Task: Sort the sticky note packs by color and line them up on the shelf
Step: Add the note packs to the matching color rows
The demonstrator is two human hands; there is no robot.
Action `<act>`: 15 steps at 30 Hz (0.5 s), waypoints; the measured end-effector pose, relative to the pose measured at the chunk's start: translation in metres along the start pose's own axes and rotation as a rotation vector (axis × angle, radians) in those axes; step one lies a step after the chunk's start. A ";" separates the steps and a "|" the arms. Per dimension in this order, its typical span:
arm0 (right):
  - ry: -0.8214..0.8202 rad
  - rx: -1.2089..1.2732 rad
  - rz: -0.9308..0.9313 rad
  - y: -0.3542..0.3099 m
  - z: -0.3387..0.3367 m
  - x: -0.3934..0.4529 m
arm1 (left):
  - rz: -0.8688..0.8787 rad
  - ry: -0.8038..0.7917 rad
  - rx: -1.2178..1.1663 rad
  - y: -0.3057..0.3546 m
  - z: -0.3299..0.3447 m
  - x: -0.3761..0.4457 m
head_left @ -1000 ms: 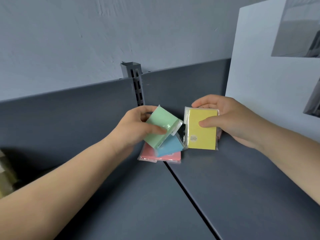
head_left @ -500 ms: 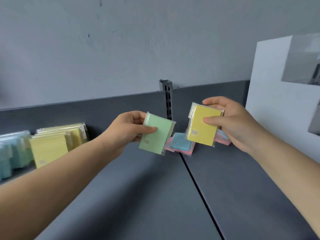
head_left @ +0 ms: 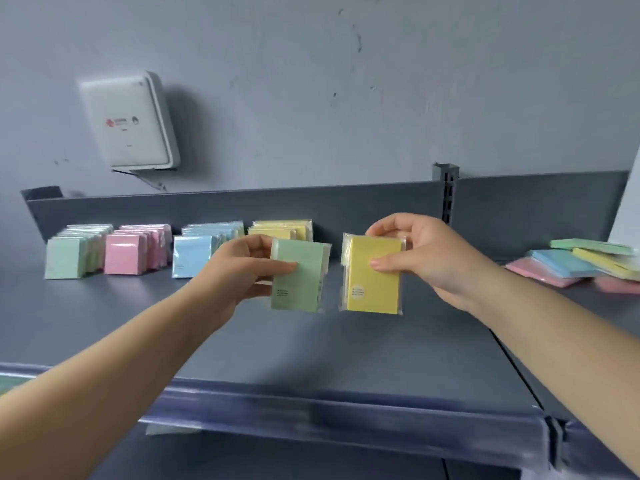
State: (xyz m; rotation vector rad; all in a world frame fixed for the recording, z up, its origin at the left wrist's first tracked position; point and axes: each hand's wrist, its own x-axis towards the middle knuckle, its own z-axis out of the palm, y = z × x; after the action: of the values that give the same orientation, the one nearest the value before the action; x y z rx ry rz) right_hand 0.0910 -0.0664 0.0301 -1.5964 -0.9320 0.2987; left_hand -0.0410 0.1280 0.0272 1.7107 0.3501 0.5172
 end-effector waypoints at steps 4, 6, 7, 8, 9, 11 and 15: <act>-0.034 0.023 -0.003 -0.006 0.043 0.003 | 0.015 0.067 -0.003 -0.008 -0.042 -0.018; -0.035 0.038 0.003 -0.009 0.062 0.005 | 0.019 0.094 -0.006 -0.011 -0.060 -0.024; -0.031 0.040 0.007 -0.010 0.071 0.006 | 0.020 0.103 -0.007 -0.013 -0.069 -0.026; -0.025 0.040 0.011 -0.011 0.080 0.007 | 0.020 0.108 -0.006 -0.016 -0.077 -0.028; -0.017 0.040 0.015 -0.012 0.088 0.009 | 0.019 0.110 -0.004 -0.018 -0.085 -0.029; -0.002 0.043 0.025 -0.015 0.105 0.011 | 0.016 0.107 0.003 -0.020 -0.100 -0.032; 0.026 0.034 0.041 -0.020 0.139 0.017 | 0.018 0.094 0.010 -0.024 -0.131 -0.036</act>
State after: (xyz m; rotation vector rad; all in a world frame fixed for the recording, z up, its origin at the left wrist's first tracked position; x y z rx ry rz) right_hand 0.0036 0.0435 0.0173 -1.5860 -0.8703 0.3203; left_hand -0.1387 0.2255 0.0178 1.7045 0.4055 0.6112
